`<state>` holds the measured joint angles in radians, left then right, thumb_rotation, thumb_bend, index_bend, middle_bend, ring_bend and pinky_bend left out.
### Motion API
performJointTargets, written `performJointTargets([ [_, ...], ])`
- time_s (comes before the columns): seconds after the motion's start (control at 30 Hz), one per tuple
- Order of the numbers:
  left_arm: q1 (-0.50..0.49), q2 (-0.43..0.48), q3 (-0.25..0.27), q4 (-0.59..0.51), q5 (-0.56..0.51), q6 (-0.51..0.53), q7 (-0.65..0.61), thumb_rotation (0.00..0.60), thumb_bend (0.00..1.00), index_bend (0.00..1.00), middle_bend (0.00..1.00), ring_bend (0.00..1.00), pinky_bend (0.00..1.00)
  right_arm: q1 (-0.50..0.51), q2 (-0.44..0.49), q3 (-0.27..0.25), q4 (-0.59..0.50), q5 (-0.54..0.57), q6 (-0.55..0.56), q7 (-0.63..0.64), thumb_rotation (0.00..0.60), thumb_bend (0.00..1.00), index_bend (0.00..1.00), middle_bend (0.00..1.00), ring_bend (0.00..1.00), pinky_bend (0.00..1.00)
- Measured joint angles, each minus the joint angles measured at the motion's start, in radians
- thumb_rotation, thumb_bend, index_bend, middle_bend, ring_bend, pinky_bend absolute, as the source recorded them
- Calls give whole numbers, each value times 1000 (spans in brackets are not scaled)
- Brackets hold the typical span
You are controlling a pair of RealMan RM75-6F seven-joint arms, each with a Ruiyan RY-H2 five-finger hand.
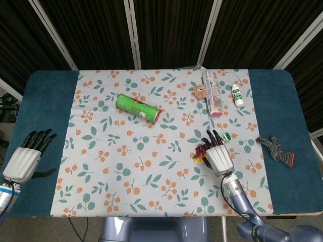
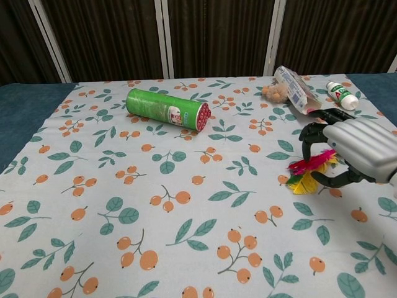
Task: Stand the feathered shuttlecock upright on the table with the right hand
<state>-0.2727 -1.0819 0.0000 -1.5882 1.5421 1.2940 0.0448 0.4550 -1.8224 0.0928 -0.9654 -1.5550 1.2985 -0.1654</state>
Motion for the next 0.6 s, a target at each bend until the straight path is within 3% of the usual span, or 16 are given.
performJointTargets([
  [0.6, -1, 0, 0, -1, -2, -2, 0, 531, 172, 73, 0, 0, 0, 4, -52, 9, 73, 20, 7, 38, 600, 253, 542, 297, 20, 0],
])
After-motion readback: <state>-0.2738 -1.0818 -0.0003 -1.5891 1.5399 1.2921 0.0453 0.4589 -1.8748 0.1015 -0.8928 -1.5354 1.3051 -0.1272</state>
